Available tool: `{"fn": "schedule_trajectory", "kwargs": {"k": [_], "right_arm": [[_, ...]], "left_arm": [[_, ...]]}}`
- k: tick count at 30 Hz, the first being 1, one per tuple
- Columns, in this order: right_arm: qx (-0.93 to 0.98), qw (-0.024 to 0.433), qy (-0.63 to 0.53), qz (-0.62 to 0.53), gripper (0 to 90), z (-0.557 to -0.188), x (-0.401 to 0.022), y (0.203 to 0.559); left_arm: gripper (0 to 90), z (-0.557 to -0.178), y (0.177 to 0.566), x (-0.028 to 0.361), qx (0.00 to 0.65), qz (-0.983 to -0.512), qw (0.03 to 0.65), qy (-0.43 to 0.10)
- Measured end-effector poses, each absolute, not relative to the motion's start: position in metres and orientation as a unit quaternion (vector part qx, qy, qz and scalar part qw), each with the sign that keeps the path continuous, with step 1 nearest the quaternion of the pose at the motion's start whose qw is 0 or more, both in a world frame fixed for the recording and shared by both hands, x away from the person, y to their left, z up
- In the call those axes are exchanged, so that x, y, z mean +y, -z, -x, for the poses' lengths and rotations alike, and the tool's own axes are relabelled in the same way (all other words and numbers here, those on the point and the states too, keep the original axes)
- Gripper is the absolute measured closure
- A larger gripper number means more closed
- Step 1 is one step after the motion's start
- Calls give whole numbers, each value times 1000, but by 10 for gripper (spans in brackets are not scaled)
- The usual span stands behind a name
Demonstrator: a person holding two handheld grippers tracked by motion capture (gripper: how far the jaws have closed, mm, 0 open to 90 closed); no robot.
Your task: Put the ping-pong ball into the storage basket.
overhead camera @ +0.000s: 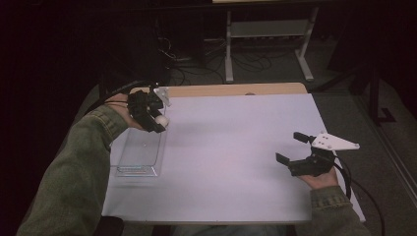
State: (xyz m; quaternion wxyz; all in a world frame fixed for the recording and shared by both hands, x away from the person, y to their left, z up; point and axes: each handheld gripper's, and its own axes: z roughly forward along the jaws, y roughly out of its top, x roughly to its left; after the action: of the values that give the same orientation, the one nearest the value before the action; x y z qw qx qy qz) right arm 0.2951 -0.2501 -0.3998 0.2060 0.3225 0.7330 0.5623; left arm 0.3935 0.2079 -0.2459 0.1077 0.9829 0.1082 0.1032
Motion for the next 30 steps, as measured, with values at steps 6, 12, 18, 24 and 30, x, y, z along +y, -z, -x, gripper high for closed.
{"fn": "schedule_trajectory", "kwargs": {"k": [6, 12, 18, 24, 30], "right_arm": [[734, 206, -561, -322, 0, -295, -250, 400], [734, 207, -561, -322, 0, -295, -250, 400], [734, 206, -561, -322, 0, -295, -250, 400], [736, 205, -559, -322, 0, -295, -249, 401], [735, 207, -560, -322, 0, -295, -249, 401]], "left_arm": [[515, -393, 246, 218, 118, -982, 108, -105], [515, -391, 245, 230, 130, -980, 110, -106], [515, -390, 246, 242, 140, -978, 110, -107], [515, -390, 248, 251, 151, -977, 108, -107], [515, -389, 255, 259, 154, -977, 100, -105]]}}
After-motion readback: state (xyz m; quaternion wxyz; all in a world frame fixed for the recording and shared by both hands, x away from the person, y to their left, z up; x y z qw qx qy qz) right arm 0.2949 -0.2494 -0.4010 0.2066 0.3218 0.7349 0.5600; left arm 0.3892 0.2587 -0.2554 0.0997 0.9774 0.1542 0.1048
